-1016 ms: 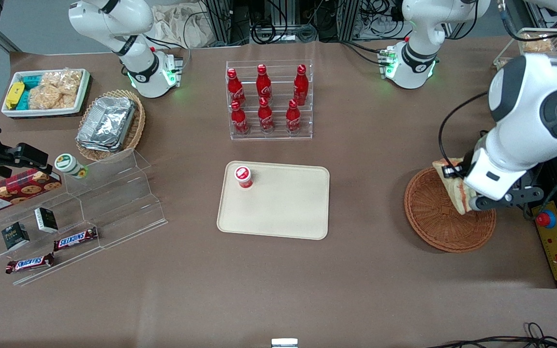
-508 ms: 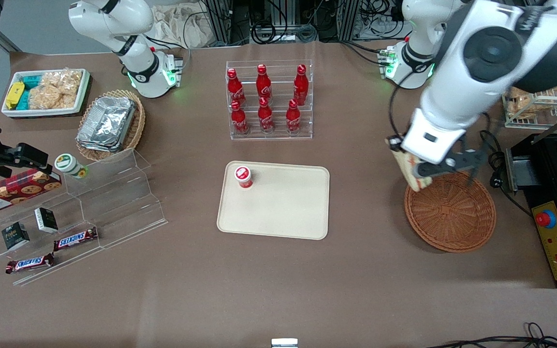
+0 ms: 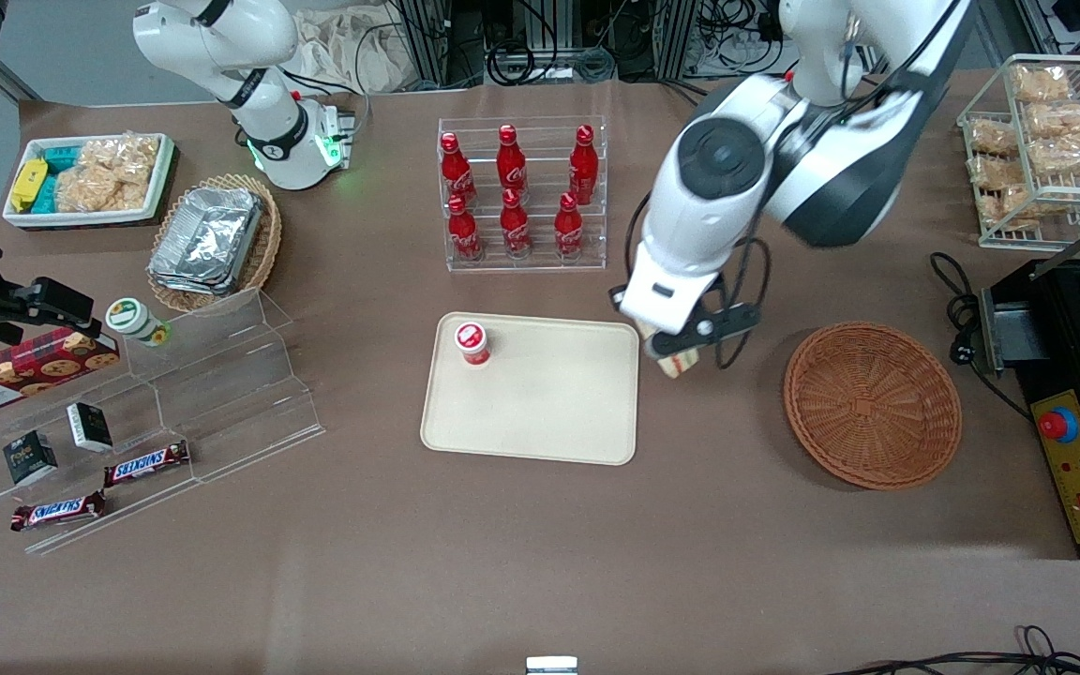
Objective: Place sandwich from basket to tray
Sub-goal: 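Carry the sandwich with the left gripper over to the white tray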
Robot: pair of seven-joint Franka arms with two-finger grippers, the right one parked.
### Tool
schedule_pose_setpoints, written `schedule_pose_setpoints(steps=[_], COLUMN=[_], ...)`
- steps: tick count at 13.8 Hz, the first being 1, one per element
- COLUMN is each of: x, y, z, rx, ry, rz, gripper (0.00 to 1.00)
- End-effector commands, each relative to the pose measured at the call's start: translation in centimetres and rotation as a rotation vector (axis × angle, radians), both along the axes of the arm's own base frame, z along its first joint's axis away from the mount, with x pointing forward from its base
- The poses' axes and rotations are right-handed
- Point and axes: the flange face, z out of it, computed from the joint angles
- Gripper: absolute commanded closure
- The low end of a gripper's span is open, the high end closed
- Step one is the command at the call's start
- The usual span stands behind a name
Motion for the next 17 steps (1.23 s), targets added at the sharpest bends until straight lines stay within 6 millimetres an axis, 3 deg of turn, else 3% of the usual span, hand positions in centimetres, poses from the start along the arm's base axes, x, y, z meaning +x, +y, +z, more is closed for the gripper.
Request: schedule_pose_setpoints(steps=[1,7,8,9,12,14,15,17], x=[1.1,2.0,0.5,0.1,-0.8,-0.7,-0.7,-0.6], y=[-2.7,-4.3,-6.4,-7.1,-8.4,-8.5,-8.5,-8.5], z=[-5.3,-15.4,-16.7,-17.9,-21.2,-22.4,-22.4,-21.9], rx=[-0.005,0.001,0.006,0.008,0.048,0.057,0.058,0.055], ry=[-0.002,-0.012,-0.030,-0.033,-0.055,-0.087,-0.089,-0.093], rz=[0.025,0.011,-0.015,-0.022,-0.050,-0.054,-0.058,-0.052], gripper=[0.74,0.74,0.74,0.74,0.73,0.68,0.60,0.07])
